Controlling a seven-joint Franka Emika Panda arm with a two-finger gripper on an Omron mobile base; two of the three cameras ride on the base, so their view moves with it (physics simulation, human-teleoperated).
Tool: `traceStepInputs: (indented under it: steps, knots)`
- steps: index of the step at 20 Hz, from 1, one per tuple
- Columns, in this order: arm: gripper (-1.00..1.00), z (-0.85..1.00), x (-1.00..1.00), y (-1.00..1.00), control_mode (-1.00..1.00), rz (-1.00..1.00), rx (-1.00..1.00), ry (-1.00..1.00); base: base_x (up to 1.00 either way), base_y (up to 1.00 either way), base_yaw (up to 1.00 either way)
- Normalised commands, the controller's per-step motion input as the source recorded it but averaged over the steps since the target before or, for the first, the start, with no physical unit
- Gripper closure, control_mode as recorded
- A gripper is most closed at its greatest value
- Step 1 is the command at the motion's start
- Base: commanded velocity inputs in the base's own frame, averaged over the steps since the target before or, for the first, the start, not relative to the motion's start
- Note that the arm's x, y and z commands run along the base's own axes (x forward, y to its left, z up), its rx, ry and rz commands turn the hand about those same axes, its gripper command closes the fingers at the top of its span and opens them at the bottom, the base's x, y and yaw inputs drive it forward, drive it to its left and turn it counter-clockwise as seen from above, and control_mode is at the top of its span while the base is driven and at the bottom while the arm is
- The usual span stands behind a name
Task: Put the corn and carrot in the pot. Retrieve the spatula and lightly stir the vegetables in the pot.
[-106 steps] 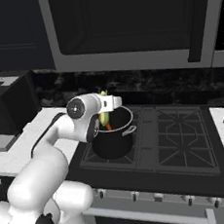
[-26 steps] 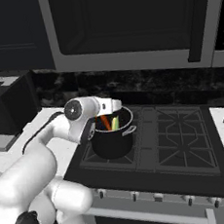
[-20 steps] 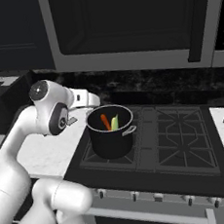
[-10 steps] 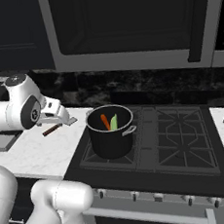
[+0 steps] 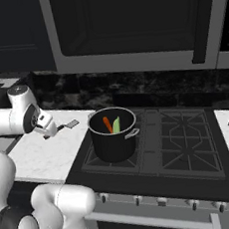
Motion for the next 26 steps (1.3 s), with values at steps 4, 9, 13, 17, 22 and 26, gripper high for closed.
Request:
traceStepInputs:
  steps: [4, 9, 13, 17, 22, 26]
  knots:
    - [-1.00, -0.23, 0.94, 0.40, -1.00, -0.09, 0.00, 0.21, 0.00, 0.00, 0.00]
    - [-1.00, -0.61, 0.79, 0.15, -1.00, -0.03, 0.03, 0.23, 0.00, 0.00, 0.00]
    - [-1.00, -0.57, 0.48, 0.46, -1.00, -0.05, 0.07, 0.13, 0.00, 0.00, 0.00]
    - [-1.00, -0.37, 0.31, 0.48, -1.00, -0.12, 0.00, 0.06, 0.00, 0.00, 0.00]
    - [-1.00, -0.35, 0.33, 0.30, -1.00, -0.15, -0.02, 0.07, 0.00, 0.00, 0.00]
    - [-1.00, -0.42, 0.35, 0.00, -1.00, -0.14, 0.00, 0.08, 0.00, 0.00, 0.00]
